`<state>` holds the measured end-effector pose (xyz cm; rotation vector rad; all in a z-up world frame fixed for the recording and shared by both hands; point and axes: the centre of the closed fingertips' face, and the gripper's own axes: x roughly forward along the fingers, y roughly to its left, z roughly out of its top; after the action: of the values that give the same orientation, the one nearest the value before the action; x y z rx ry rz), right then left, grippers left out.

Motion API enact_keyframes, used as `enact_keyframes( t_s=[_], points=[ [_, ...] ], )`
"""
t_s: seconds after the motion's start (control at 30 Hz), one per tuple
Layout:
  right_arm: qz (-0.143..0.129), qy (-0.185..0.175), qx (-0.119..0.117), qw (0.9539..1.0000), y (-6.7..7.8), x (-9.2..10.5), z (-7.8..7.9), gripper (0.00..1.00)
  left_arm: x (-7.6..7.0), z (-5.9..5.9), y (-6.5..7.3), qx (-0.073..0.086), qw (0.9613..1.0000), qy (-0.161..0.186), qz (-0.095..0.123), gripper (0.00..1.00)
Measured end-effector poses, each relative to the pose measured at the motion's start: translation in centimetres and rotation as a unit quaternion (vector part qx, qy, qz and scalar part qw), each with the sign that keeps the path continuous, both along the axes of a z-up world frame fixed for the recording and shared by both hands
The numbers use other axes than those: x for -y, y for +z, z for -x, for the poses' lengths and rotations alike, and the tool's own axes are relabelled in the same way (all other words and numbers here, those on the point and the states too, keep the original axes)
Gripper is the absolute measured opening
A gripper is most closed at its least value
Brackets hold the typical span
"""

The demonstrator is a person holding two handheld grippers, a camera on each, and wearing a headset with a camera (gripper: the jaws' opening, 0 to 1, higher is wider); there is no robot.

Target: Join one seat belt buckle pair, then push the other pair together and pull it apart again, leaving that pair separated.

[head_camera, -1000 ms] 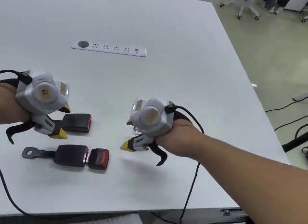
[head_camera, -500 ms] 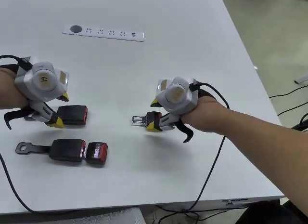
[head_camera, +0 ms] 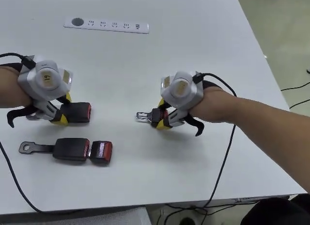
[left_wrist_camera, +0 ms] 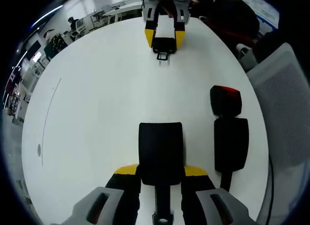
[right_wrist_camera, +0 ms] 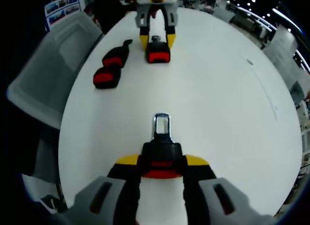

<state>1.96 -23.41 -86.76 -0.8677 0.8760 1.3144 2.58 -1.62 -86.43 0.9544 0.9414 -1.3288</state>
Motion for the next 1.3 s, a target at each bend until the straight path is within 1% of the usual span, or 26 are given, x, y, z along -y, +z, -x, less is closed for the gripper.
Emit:
enact_keyframes(
  t_s=[0.13,0.2,0.27,0.33,0.37,0.63,0.77,0.97,1.17,1.3],
  points=[
    [-0.005,-0.001,-0.002,1.0,0.0,0.0,0.0,0.32,-0.1,0.0,-0.1,-0.002,1.0,0.005,-0.003,0.32],
    [-0.006,0.0,-0.003,1.0,-0.1,0.0,-0.1,0.32,-0.1,-0.1,-0.1,-0.007,0.9998,0.015,-0.006,0.32],
    [-0.004,-0.003,-0.005,1.0,0.0,-0.1,0.0,0.32,-0.1,0.0,-0.1,-0.008,0.9998,0.018,-0.009,0.32],
    [-0.002,-0.003,-0.002,1.0,0.0,-0.5,0.0,0.32,-0.1,0.0,-0.2,-0.009,0.9997,0.018,-0.013,0.32],
    [-0.001,0.003,0.003,1.0,0.1,-0.9,0.1,0.32,-0.1,0.1,-0.2,-0.01,0.9997,0.018,-0.013,0.32],
    [-0.012,0.002,0.006,0.9999,0.1,-3.6,-0.1,0.32,-0.1,0.2,-0.2,-0.01,0.9998,0.017,-0.009,0.32],
    [-0.02,0.004,0.01,0.9997,0.2,-5.4,0.0,0.32,-0.1,0.2,-0.2,-0.009,0.9998,0.017,-0.01,0.32],
    [-0.028,0.002,0.024,0.9993,0.2,-8.3,-0.3,0.32,-0.1,0.1,-0.3,-0.009,0.9998,0.016,-0.012,0.32],
    [-0.036,0.004,0.022,0.9991,0.2,-10.8,-0.2,0.32,-0.1,0.1,-0.4,-0.009,0.9997,0.01,-0.019,0.32],
    [-0.044,-0.005,0.015,0.9989,0.2,-12.0,-0.2,0.32,0.0,0.1,-0.4,-0.008,0.9997,0.002,-0.025,0.32]
  ],
)
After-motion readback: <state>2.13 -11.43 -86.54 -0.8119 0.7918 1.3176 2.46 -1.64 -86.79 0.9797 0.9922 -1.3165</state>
